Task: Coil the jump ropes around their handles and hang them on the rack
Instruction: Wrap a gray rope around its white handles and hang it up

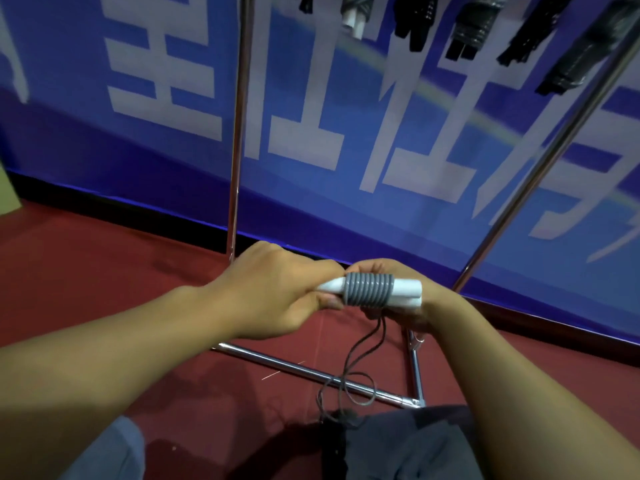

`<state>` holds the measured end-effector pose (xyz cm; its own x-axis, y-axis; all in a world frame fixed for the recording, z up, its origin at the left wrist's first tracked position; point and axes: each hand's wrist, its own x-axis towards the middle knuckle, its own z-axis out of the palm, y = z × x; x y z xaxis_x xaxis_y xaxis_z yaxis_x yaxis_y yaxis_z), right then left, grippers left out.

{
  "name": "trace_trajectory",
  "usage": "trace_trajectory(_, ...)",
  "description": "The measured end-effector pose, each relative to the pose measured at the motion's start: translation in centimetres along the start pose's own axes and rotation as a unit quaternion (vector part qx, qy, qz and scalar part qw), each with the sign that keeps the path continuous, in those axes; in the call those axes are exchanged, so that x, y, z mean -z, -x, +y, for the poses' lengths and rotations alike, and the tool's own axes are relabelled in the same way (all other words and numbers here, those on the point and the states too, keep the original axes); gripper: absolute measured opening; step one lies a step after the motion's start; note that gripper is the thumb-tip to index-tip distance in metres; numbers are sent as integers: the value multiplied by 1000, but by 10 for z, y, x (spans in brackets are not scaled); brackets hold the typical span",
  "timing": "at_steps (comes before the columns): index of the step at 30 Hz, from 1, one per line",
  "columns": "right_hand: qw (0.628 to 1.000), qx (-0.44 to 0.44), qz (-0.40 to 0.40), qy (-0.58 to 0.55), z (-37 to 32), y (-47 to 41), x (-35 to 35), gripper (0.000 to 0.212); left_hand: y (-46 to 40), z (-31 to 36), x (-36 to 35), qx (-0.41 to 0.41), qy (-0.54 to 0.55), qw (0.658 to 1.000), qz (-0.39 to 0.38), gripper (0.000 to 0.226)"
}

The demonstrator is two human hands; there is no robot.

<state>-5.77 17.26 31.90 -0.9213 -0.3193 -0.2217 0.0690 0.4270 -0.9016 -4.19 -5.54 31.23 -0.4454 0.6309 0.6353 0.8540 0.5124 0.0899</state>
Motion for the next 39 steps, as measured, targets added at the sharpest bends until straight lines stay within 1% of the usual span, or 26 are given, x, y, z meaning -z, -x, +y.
trace_trajectory(1,1000,12,10,3,1,0,-1,37,-1,0,0,26,16,1000,9,33)
trace_trajectory(2,999,14,29,-5,-2,1,-3,38,-2,0,0,49,31,998,16,35)
trace_trajectory(5,996,0,61,-61,-5,-2,-7,31,-5,-2,2,123,73,990,17,39)
trace_trajectory(7,993,-18,81,-84,-8,-4,-9,31,-7,-4,4,170,102,980,22,41)
trace_trajectory(10,990,-49,89,-96,-14,-4,-11,27,-7,-4,6,215,121,969,37,41)
trace_trajectory(13,987,-57,101,-110,-17,-4,-10,21,-10,-4,6,256,145,955,46,34)
trace_trajectory(16,979,-48,116,-158,-18,-5,-8,28,-13,-6,5,297,167,938,61,24)
trace_trajectory(20,969,-17,132,-209,-19,-5,-5,37,-18,-14,4,355,185,913,82,21)
trace_trajectory(24,966,2,139,-216,-19,-5,-4,32,-22,-18,0,393,193,893,103,33)
trace_trajectory(28,964,11,154,-217,-17,-7,-3,26,-25,-24,-4,420,212,875,117,36)
trace_trajectory(32,970,32,169,-173,-17,-5,-2,23,-25,-31,-5,447,223,856,135,37)
trace_trajectory(35,973,46,180,-134,-17,-3,-3,21,-27,-36,-1,460,214,850,142,35)
trace_trajectory(37,974,47,178,-133,-17,-3,-3,17,-27,-39,1,467,209,848,140,33)
trace_trajectory(39,974,43,170,-140,-18,-2,-3,17,-27,-40,1,471,201,848,135,32)
